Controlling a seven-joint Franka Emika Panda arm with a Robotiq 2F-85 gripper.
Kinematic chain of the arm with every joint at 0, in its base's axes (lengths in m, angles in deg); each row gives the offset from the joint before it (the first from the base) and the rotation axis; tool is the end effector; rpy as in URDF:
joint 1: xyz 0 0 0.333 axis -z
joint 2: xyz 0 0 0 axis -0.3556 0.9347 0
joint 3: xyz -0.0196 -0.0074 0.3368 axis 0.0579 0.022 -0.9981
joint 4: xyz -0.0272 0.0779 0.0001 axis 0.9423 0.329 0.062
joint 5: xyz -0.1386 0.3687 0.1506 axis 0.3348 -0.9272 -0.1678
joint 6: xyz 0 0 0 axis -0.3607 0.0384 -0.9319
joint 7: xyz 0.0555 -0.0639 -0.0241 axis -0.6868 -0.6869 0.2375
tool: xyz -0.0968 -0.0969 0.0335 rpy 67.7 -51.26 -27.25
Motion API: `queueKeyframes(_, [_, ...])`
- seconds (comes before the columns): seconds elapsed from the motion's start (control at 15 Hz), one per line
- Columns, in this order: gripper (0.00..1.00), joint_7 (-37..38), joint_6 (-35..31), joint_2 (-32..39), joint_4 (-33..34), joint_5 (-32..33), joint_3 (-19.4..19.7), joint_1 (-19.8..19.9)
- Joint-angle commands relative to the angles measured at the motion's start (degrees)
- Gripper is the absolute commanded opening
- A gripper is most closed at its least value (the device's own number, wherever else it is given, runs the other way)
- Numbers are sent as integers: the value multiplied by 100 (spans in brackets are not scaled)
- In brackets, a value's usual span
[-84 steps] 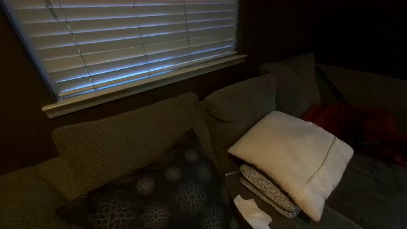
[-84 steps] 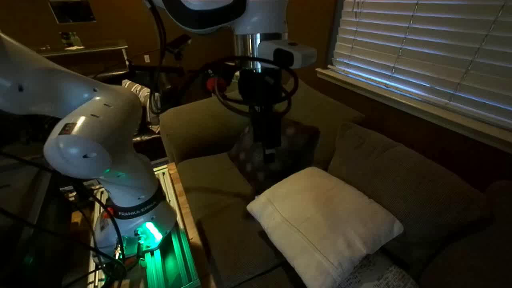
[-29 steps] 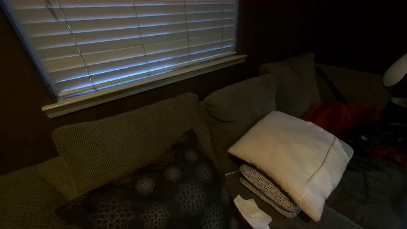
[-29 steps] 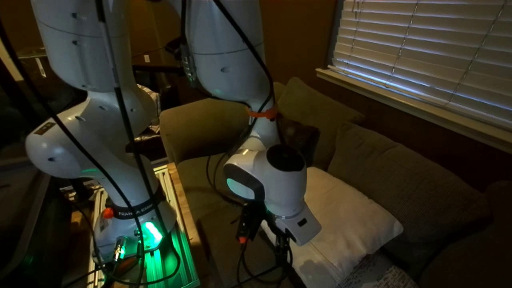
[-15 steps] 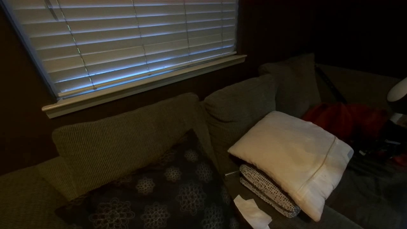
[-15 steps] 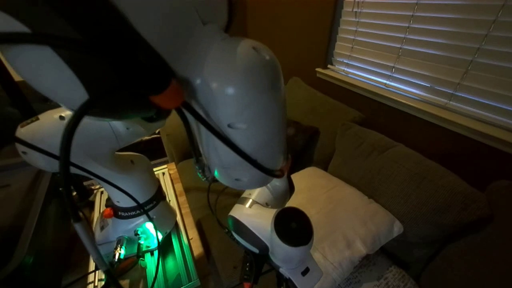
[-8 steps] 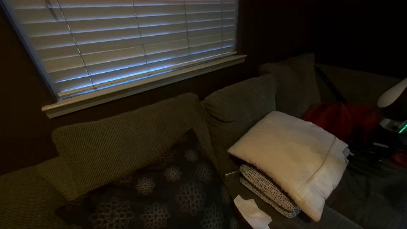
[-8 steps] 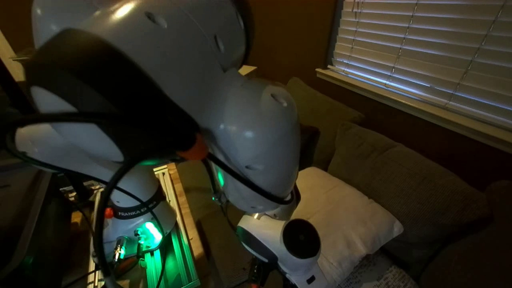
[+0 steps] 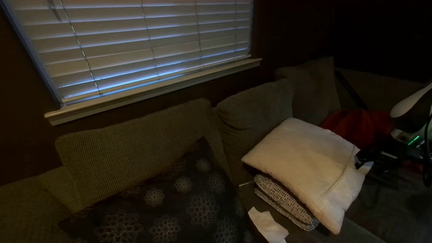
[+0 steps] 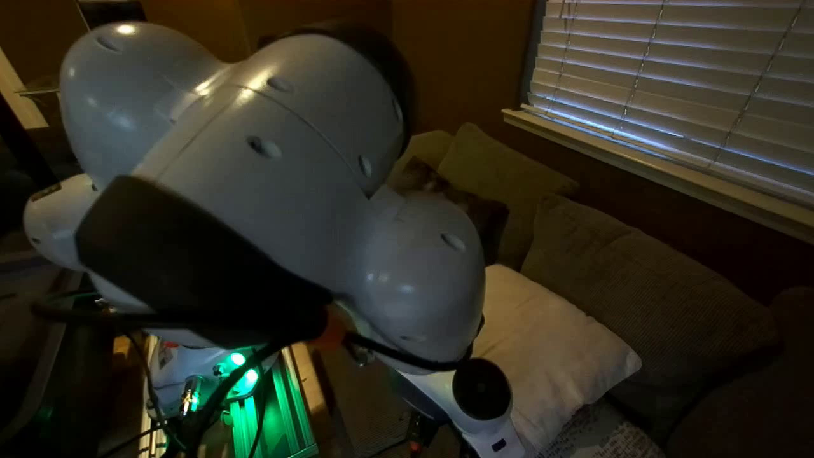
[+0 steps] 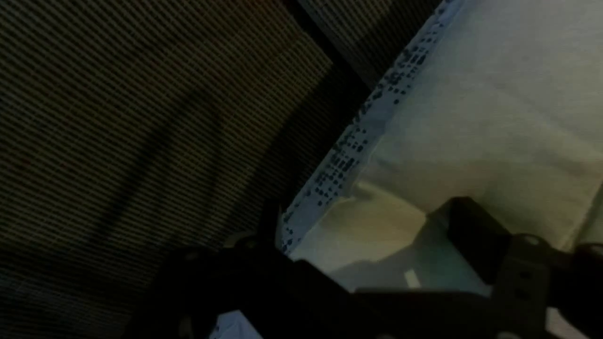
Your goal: Pick up the white pillow and make it stand upright
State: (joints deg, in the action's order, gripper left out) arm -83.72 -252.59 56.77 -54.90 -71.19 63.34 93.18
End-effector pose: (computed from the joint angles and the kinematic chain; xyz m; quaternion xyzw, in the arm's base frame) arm 0.3517 -0.2917 -0.0568 -0.9060 0.3875 -0.0816 0.1498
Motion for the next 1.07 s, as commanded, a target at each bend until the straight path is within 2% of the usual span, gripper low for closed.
queueKeyframes(0.0, [60, 242, -139, 377, 174, 371, -255, 386])
queueKeyframes(0.53, [4, 315, -50, 546, 238, 545, -440, 653])
queueKeyframes(0.6, [21, 324, -61, 499, 193, 546, -421, 642])
queueKeyframes(0.67, [44, 290, -55, 446, 119, 576, -427, 706])
queueKeyframes(0.8, [50, 180, 12, 335, 27, 687, -301, 709])
queueKeyframes(1.0, [71, 42, -34, 363, 4, 929, -132, 826])
